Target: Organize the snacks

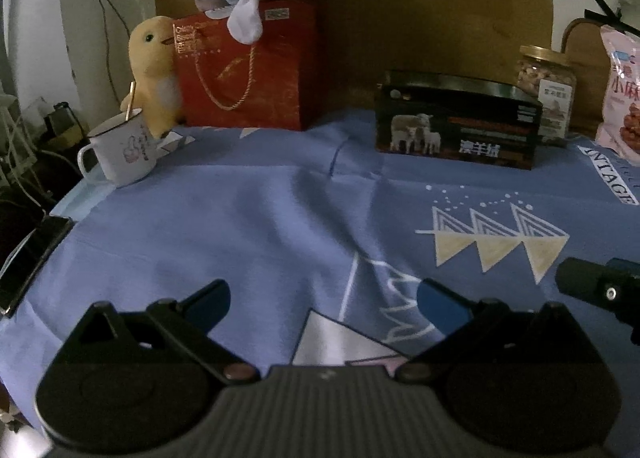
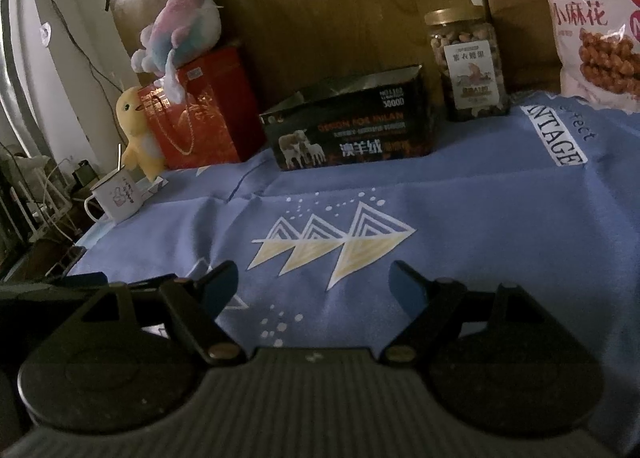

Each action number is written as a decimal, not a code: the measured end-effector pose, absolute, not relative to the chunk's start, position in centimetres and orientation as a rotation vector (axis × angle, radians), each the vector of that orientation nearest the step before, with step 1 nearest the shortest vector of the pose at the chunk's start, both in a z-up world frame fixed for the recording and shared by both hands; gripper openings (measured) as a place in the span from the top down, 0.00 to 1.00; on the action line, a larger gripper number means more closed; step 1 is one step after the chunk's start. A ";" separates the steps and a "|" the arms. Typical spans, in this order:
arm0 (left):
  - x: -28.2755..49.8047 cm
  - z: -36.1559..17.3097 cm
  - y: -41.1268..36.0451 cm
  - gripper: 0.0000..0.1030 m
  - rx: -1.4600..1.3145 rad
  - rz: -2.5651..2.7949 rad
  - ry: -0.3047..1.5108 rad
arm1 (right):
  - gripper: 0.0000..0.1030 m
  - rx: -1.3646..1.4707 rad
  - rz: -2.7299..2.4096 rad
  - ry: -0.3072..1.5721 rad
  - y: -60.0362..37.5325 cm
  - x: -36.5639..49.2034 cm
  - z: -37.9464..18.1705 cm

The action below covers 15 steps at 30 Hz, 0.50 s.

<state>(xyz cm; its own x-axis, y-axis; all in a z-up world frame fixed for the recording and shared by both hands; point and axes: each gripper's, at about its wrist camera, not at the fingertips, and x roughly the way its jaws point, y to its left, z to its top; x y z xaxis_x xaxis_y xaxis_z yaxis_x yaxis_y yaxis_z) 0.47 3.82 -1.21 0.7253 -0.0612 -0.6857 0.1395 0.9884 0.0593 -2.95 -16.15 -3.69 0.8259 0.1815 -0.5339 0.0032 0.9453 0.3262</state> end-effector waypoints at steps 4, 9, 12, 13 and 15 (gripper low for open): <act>0.4 -1.2 3.5 0.00 0.113 -0.114 0.771 | 0.18 0.323 0.096 0.586 -16.3 -3.2 -3.6; 0.3 -1.2 3.0 0.00 0.123 -0.115 0.776 | 0.18 0.329 0.096 0.577 -16.4 -3.4 -3.6; 0.2 -1.2 2.6 0.00 0.132 -0.121 0.775 | 0.18 0.336 0.094 0.572 -16.6 -3.6 -3.6; 0.2 -1.2 2.4 0.00 0.138 -0.122 0.776 | 0.18 0.336 0.092 0.570 -16.7 -3.7 -3.6; 0.3 -1.4 2.0 0.00 0.149 -0.123 0.781 | 0.18 0.342 0.090 0.567 -16.8 -3.8 -3.7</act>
<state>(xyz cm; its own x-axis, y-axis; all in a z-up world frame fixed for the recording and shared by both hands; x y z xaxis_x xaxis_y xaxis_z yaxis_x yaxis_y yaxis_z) 0.26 2.00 -1.40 0.7041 -0.0547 -0.7080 0.1648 0.9824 0.0880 -3.79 -16.81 -3.65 0.8412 0.1766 -0.5110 0.0101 0.9398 0.3415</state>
